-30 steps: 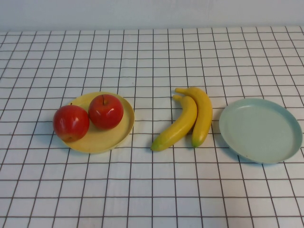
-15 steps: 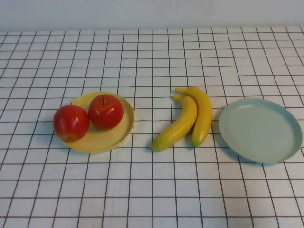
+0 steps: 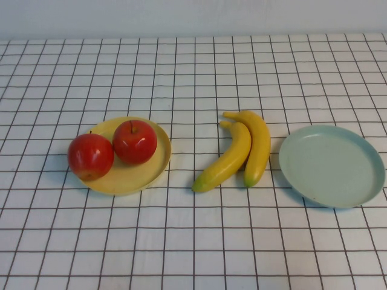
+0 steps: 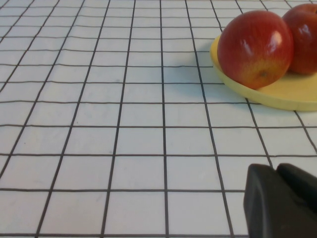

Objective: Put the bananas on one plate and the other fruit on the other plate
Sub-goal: Put another type of fruit in the right plate

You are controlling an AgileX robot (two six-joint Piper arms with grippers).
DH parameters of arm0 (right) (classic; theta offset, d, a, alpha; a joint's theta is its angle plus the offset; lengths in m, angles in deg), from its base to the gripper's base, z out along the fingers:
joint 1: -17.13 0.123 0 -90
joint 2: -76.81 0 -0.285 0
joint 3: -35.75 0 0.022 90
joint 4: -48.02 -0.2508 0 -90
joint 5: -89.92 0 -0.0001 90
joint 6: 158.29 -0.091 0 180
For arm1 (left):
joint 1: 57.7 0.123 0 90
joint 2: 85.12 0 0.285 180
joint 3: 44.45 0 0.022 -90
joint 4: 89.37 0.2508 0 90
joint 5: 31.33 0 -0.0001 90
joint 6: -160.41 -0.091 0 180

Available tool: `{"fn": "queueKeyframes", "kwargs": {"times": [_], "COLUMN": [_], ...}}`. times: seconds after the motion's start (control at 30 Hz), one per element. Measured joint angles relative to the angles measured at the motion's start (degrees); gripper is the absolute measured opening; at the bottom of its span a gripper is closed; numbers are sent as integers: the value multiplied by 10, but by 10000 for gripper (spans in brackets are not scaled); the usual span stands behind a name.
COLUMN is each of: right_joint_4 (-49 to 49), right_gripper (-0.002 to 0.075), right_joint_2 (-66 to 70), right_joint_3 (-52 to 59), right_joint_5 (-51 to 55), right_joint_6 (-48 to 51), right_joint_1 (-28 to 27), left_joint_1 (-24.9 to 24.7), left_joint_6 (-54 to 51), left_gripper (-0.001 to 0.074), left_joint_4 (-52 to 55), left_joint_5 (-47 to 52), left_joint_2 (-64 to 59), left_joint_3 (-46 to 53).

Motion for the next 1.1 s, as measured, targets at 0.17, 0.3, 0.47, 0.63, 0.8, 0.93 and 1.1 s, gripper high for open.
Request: {"fn": "queueKeyframes", "kwargs": {"times": [0.17,0.3,0.47,0.63,0.8,0.93,1.1], "right_joint_4": [-12,11,139,275,407,469,475], "right_gripper": [-15,-10,11,15,15,15,23], "right_joint_2": [13,69,185,345,491,609,724], "right_joint_3": [-15,-60,-179,-351,-493,-591,-689], "right_joint_5": [10,37,158,350,452,467,467], "right_joint_6": [1,-36,-151,-273,-364,-387,-412], "right_joint_1": [0,0,0,9,73,127,137], "left_joint_1": [0,0,0,0,0,0,0], "left_joint_6": [0,0,0,0,0,0,0], "left_gripper": [1,1,1,1,1,1,1], "left_joint_4": [0,0,0,0,0,0,0], "left_joint_5": [0,0,0,0,0,0,0], "left_joint_2": [0,0,0,0,0,0,0], "left_joint_3": [0,0,0,0,0,0,0]}}
